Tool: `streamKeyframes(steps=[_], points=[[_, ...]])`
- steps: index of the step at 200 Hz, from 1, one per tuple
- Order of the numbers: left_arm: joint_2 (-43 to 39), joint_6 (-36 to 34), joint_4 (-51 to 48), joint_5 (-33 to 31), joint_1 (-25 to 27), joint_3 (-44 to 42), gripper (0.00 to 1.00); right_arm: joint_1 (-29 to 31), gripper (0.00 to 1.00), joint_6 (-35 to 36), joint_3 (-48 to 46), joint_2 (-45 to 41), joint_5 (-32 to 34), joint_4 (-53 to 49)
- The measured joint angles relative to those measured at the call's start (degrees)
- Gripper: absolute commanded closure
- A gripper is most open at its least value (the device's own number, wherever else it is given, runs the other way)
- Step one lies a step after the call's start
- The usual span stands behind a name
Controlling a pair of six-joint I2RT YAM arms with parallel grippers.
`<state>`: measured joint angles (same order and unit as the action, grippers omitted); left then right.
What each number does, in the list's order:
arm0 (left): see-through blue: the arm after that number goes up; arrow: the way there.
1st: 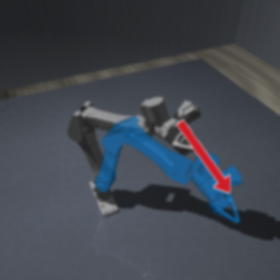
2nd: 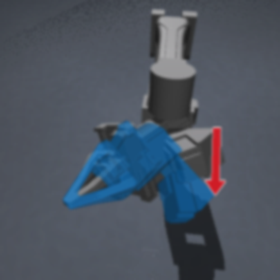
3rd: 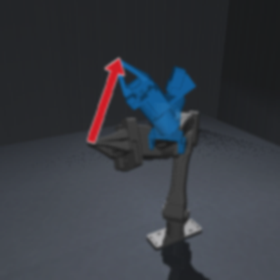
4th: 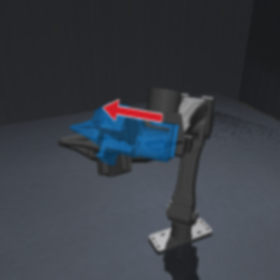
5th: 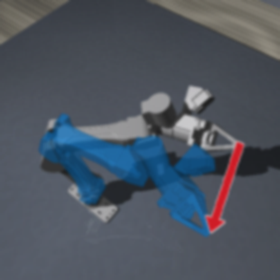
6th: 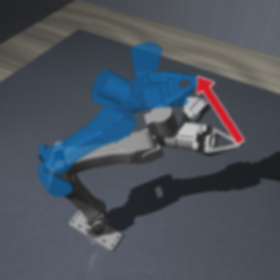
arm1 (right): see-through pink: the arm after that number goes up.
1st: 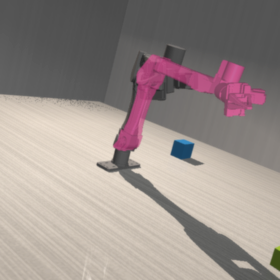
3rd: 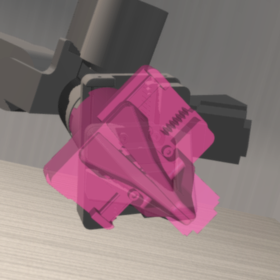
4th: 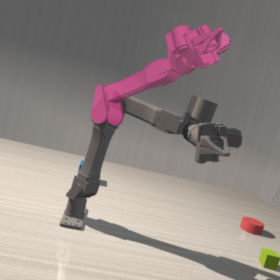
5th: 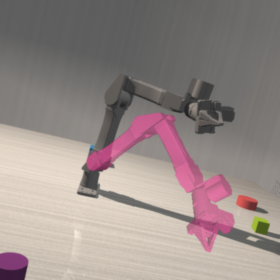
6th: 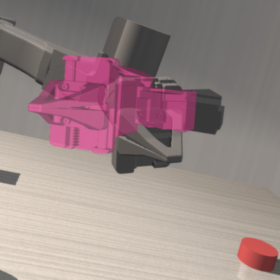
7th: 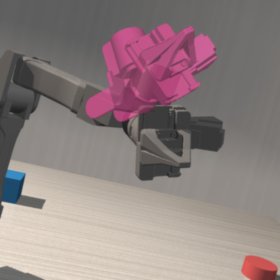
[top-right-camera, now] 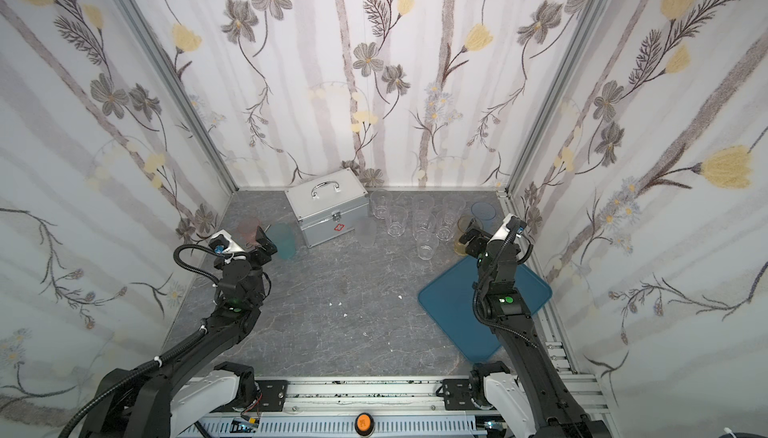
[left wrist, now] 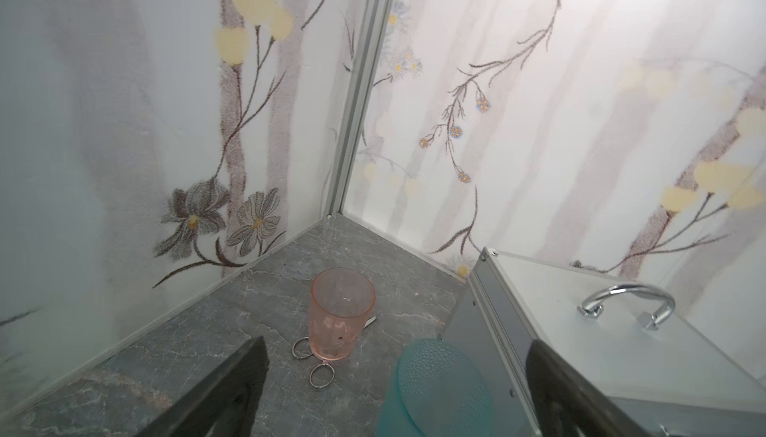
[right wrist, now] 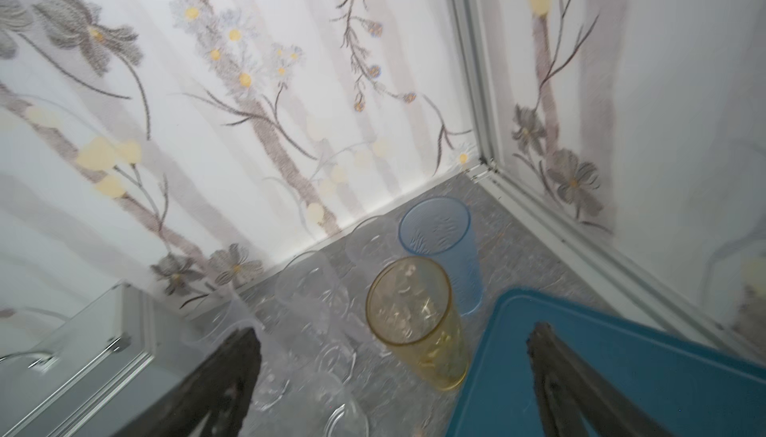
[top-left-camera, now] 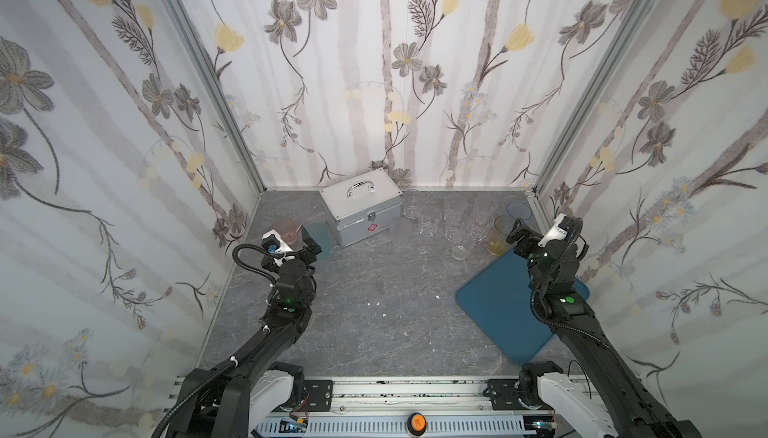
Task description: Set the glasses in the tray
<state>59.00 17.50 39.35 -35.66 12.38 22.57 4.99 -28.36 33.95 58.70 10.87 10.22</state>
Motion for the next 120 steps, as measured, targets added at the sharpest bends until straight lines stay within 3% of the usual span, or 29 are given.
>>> streamKeyframes(steps=[26, 47, 93, 120], points=[[-1.25, 7.10, -15.41, -0.55, -0.02, 6.84, 0.00, 0.31, 0.06, -6.58, -1.22, -1.20, -11.74, -3.45], [-4.02, 11.23, -21.73, 3.50, -0.37, 7.50, 0.00, 3.13, 0.17, -8.61, 1.51, -1.25, -13.49, -8.79], [-11.13, 14.14, -26.88, 16.09, -2.21, 7.85, 0.11, 11.89, 0.31, -7.96, 9.84, 4.37, -9.81, -26.86], [-9.14, 14.43, -31.82, 19.12, 1.60, 12.96, 0.13, 18.27, 0.44, -6.88, 13.79, 7.69, -5.64, -36.76]])
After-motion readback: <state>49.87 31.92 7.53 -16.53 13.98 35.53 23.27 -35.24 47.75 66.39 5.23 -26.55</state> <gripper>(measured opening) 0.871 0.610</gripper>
